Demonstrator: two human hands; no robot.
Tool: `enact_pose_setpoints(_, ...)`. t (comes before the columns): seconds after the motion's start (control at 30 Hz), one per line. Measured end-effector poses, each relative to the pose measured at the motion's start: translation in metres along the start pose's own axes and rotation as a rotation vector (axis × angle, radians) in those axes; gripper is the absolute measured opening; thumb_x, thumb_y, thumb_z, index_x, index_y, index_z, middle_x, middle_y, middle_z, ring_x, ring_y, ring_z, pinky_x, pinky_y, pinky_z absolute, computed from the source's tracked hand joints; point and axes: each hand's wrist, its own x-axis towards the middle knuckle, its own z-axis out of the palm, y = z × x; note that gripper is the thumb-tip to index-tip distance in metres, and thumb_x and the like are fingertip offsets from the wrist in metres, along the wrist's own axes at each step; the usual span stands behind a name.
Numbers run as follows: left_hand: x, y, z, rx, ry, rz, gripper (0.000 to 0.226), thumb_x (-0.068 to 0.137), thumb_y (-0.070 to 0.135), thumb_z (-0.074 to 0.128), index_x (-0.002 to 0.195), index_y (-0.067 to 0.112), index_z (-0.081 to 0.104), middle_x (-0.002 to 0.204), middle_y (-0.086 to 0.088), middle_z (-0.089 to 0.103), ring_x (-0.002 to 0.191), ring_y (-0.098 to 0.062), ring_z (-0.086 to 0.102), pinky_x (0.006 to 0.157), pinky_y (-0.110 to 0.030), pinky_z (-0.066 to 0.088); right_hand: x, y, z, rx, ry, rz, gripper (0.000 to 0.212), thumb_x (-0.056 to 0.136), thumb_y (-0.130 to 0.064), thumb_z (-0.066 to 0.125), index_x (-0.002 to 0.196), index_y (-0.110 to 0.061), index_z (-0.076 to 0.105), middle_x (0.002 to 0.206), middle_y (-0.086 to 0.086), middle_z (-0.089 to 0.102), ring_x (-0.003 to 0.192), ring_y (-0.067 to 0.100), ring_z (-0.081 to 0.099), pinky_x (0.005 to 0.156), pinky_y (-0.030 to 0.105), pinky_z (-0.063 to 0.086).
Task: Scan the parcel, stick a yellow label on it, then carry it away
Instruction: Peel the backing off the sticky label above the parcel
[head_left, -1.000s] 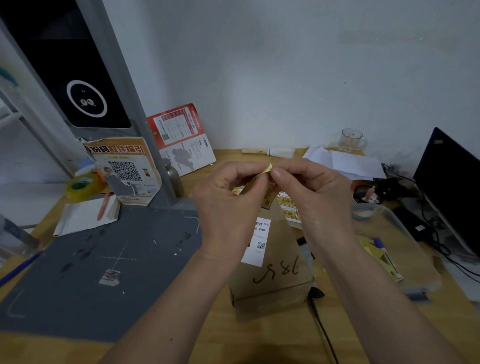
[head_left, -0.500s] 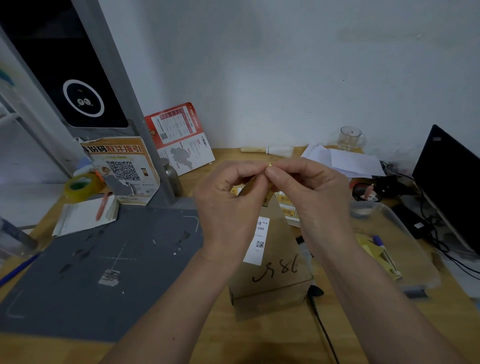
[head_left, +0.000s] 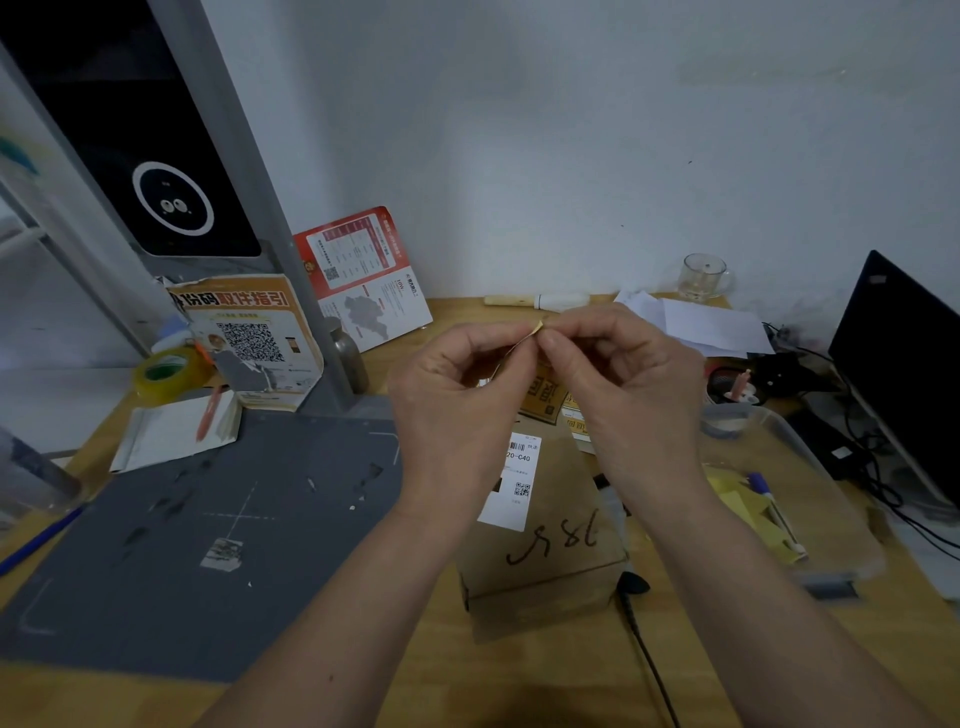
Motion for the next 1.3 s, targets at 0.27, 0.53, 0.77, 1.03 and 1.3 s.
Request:
enact_pose_setpoints(0.27,-0.004,0.002,0.001,-0.150,-0.071,-0.149,0.020,0.081,-0.002,0.068,0.084,0.017,0.076,0.074,0.009,0.076,0.075,-0.002,0.070,0.068,-0.012,0.052,-0.003,-0.001,0.001,-0.152,0.090,-0.093,0.025,0.079,-0.007,0.072,0.081,-0.031,0.069,0.081,-0.007,0.066,0.078,0.012,0.065,0.072,0.024,0.055)
enact_pose_setpoints(0.53,-0.006,0.004,0.001,-0.196,-0.056,-0.202,0.018,0.082,0.000,0.067,0.081,0.016,0.076,0.073,0.008,0.076,0.074,-0.001,0.070,0.068,-0.011,0.052,-0.006,0.006,-0.002,-0.428,0.111,-0.310,0.007,0.081,-0.009,0.070,0.086,-0.011,0.074,0.084,0.004,0.066,0.077,-0.002,0.055,0.068,0.006,0.042)
enact_pose_setpoints(0.77,-0.008,0.006,0.000,-0.204,-0.057,-0.236,0.023,0.082,0.003,0.068,0.075,0.023,0.077,0.073,0.007,0.076,0.075,-0.005,0.071,0.070,-0.018,0.055,-0.007,0.010,-0.003,-0.521,0.149,-0.443,0.004,0.081,-0.007,0.070,0.082,-0.006,0.074,0.081,0.010,0.067,0.076,0.009,0.056,0.069,0.005,0.041)
enact_pose_setpoints(1.03,-0.011,0.007,-0.001,-0.208,-0.058,-0.252,0.023,0.081,0.005,0.069,0.071,0.024,0.078,0.071,0.007,0.076,0.073,-0.006,0.071,0.069,-0.019,0.055,-0.008,0.010,-0.004,-0.545,0.154,-0.516,0.007,0.082,-0.006,0.068,0.078,-0.003,0.072,0.079,0.012,0.066,0.076,0.011,0.055,0.069,0.007,0.042)
enact_pose_setpoints(1.3,-0.012,0.007,0.000,-0.190,-0.072,-0.193,0.016,0.081,-0.001,0.067,0.081,0.013,0.075,0.068,0.010,0.075,0.068,0.001,0.068,0.064,-0.010,0.051,-0.011,0.009,-0.004,-0.536,0.149,-0.472,0.004,0.082,-0.004,0.068,0.083,-0.004,0.072,0.081,0.010,0.066,0.076,0.008,0.055,0.068,0.008,0.043)
